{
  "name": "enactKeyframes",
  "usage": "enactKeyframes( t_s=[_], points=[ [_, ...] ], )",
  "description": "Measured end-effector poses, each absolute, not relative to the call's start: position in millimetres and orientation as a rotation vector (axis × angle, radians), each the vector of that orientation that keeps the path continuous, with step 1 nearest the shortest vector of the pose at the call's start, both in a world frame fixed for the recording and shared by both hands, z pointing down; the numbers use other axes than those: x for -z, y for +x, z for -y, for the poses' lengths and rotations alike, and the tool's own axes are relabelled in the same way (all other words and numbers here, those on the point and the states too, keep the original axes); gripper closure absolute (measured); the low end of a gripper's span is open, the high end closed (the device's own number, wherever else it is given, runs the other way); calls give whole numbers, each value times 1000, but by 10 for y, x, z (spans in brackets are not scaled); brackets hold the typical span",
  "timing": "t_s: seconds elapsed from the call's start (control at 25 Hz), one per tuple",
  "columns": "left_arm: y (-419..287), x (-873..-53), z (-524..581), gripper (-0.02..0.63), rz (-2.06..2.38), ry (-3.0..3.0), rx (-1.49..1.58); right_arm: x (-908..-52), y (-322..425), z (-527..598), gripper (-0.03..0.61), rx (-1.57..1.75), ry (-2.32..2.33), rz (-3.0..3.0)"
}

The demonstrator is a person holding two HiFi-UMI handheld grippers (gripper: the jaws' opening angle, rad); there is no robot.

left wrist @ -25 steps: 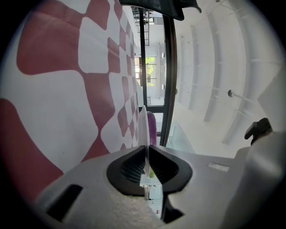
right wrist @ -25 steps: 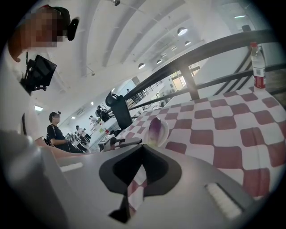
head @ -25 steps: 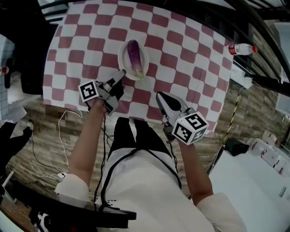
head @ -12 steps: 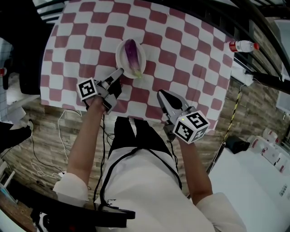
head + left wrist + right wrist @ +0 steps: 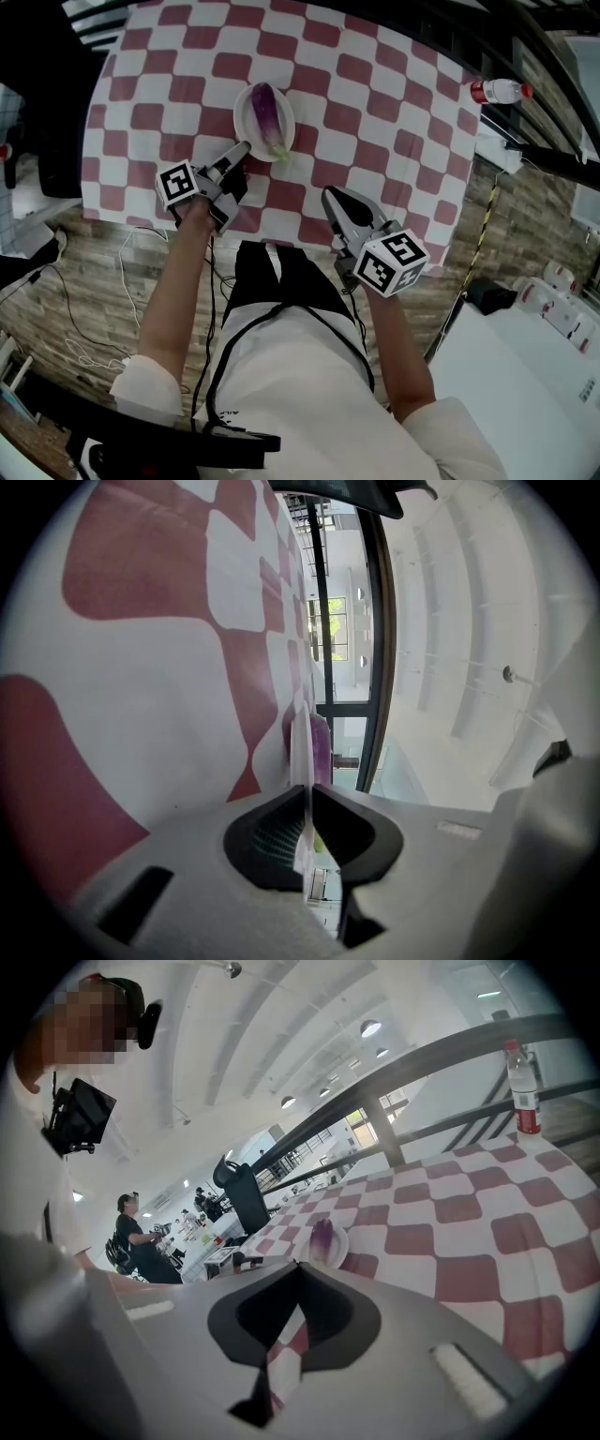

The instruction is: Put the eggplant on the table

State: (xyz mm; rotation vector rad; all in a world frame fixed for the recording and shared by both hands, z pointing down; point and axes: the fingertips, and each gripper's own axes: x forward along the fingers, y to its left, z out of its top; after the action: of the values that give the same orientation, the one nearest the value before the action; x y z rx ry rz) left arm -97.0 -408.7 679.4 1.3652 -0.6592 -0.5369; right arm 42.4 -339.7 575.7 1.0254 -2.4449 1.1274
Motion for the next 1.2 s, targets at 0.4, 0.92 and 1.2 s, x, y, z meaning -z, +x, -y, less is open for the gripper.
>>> enactKeyframes(
  t_s=[0.4, 0.92, 1.2],
  points=[
    [-1049, -7014, 4039, 594, 763, 1300, 452, -5680, 449, 3339, 572, -1130, 1053, 2454],
    [-1064, -7217, 3921, 592, 919, 1231, 269, -5409, 508, 3199, 572, -1099, 1101, 2489],
    [-1082, -7230, 3874, 571, 958, 1223, 209, -5199, 644, 3063, 572, -1058, 1160, 2501]
  ],
)
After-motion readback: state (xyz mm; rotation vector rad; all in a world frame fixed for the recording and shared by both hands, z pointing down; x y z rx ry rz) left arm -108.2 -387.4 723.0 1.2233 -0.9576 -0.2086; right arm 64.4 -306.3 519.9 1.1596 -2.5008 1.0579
